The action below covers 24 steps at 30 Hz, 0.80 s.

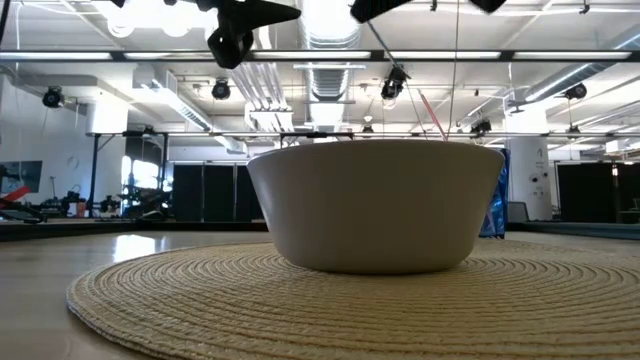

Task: Pick & Place Utensil
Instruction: Put the orange spoon into the white bowl on the brown placemat

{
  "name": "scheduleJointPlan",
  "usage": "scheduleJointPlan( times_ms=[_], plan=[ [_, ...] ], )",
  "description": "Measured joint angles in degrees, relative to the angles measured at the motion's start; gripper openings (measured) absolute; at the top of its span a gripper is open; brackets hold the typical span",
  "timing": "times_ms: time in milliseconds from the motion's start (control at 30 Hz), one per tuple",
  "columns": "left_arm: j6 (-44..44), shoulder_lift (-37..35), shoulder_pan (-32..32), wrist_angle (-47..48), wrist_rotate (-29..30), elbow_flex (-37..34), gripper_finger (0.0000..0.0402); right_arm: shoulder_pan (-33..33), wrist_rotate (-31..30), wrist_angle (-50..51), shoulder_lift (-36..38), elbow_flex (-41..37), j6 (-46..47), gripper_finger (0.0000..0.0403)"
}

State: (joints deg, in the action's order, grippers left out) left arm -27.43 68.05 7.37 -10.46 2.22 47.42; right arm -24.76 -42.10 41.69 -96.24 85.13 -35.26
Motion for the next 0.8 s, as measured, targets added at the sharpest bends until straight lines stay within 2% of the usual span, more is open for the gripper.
scheduleJointPlan(
  times_ms=[200, 367, 567, 800],
  plan=[
    [1.1, -2.2, -1.5, 2.0, -0.2, 0.0, 0.0188, 1.7, -4.8, 0.0, -4.2, 0.8, -8.0, 0.0013],
    [2.4, -1.3, -2.0, 3.0, -0.4, 0.0, 0.0188, 4.0, -10.6, 0.1, -6.9, 0.8, -13.7, 0.0013],
    [3.4, 0.8, -2.4, 3.1, -0.1, 0.0, 0.0188, 6.9, -10.8, 0.0, -8.6, 0.8, -16.2, 0.0013],
    [3.5, 3.0, -3.7, 3.1, 3.4, 0.0, 0.0188, 8.6, -12.1, -0.4, -8.6, 0.7, -18.6, 0.0013]
  ],
)
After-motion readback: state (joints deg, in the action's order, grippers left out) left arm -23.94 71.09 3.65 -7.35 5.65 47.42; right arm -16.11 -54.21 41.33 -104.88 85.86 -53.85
